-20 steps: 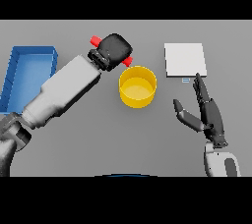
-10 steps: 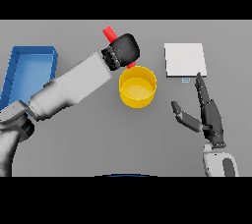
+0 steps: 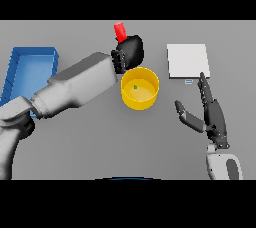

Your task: Pick up the red beaker and tilt it to pour out 1 green nut into yellow bowl. Pick up the yellow bowl and place it on the metallic measuring scale.

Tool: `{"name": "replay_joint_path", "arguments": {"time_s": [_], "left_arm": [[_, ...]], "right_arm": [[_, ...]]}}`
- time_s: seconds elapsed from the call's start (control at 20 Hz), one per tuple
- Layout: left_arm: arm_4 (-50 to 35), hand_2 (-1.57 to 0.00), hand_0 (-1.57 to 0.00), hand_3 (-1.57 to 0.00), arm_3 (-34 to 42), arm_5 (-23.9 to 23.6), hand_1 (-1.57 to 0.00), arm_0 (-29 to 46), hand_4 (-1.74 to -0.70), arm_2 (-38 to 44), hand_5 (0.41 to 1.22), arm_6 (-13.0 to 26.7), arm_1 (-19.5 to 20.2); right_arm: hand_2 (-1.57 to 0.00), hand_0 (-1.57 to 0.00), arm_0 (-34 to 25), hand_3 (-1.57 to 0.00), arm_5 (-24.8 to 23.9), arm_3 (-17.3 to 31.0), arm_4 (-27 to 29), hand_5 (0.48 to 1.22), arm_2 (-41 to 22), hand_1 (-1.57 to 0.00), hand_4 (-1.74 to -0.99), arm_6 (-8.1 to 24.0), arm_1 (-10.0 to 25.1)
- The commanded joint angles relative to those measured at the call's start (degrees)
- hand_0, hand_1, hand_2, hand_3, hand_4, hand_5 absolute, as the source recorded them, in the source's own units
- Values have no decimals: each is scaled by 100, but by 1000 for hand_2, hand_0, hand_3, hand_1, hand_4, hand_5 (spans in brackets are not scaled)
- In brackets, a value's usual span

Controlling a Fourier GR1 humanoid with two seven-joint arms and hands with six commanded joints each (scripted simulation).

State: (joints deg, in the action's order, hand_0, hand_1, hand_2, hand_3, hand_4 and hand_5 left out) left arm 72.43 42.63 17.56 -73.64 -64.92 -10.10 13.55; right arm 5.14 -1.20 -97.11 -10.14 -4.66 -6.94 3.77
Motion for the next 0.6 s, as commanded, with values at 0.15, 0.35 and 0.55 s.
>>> {"name": "replay_joint_path", "arguments": {"time_s": [0.15,0.35,0.55], "left_arm": [[337,-1571,-1571,-1570,-71,-110,-1571,-455,-1733,-270,1221,-168,-130],[455,-1571,-1571,-1571,-553,-223,-1571,-1397,-1728,-151,1221,-509,-25],[83,-1571,-1571,-1571,-1235,-525,-1571,-1959,-1720,613,1221,-332,333]], "right_arm": [[1,1,71,1,-37,-89,-43,575,-8,1,-1133,-55,9],[1,1,-12,1,-38,-84,-55,563,-16,1,-1135,55,9],[1,1,-8,1,-10,-46,-56,554,-63,1,-1128,-18,-27]]}}
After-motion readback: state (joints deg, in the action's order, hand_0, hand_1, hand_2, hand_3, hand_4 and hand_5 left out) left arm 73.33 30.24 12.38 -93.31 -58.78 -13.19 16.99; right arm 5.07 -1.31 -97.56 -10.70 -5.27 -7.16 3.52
